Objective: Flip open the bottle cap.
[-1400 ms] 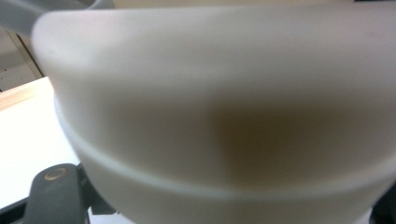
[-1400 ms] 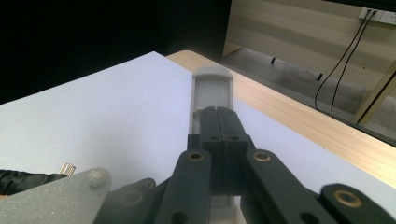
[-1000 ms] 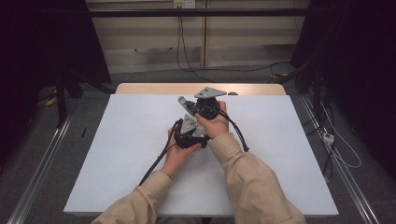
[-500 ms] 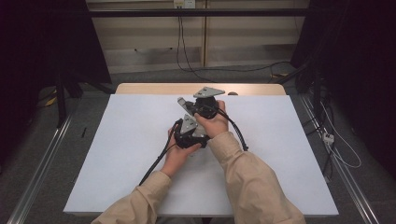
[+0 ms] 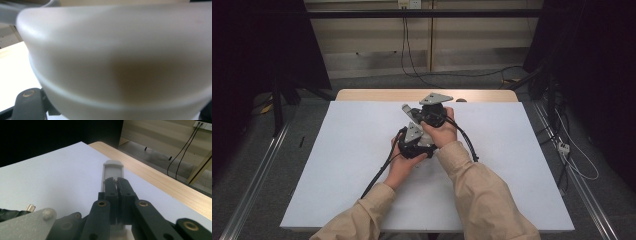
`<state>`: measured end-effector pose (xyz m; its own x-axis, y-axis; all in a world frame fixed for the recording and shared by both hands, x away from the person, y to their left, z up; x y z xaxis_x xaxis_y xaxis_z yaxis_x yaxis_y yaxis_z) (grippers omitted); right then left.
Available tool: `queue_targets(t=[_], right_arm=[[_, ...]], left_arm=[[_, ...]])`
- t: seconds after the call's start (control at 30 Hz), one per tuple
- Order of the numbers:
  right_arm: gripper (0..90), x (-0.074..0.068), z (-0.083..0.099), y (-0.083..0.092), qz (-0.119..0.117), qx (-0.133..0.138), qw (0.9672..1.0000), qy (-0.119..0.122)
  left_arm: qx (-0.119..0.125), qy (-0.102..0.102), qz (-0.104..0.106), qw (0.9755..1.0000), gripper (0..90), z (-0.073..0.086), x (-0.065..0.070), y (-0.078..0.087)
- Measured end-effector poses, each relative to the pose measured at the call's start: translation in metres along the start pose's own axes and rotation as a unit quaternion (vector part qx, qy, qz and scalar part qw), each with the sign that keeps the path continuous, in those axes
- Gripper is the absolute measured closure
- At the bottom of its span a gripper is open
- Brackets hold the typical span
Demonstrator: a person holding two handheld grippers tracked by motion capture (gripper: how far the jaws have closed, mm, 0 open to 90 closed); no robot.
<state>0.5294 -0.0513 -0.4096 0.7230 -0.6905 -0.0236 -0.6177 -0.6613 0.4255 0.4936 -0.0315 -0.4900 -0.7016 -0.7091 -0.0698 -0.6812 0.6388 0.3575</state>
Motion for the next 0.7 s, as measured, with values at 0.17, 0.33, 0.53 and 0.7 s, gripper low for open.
queue_targets(t=[0.17, 0.33, 0.53, 0.7], right_arm=[[77.9, 0.002, 0.0, 0.003, 0.016, -0.006, 0.9997, 0.019], [69.2, 0.0, 0.0, 0.007, 0.009, 0.001, 0.9999, 0.015], [55.4, -0.001, -0.001, 0.022, 0.006, 0.007, 0.9999, 0.004], [44.2, -0.005, 0.0, 0.039, 0.001, 0.016, 0.9998, 0.007]], left_arm=[[-0.005, 0.01, 0.008, 0.9999, 16.7, 0.001, -0.001, 0.002], [-0.011, 0.019, 0.024, 0.9995, 13.7, 0.003, -0.003, 0.006], [-0.037, 0.021, 0.03, 0.9986, 11.5, 0.01, -0.004, 0.016], [-0.046, 0.031, 0.036, 0.9978, 10.1, 0.016, -0.01, 0.028]])
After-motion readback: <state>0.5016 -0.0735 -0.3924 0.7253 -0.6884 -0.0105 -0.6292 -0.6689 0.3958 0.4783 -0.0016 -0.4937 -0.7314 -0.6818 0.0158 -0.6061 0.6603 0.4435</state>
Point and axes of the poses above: each handheld gripper's, and its own axes: y roughly backward along the jaws, z roughly out of its underside, x roughly to its right, the point moved 8 cm from there along -y, roughly forward along the jaws, and after that the axes turned 7 degrees about -z, right-handed, at the moved point
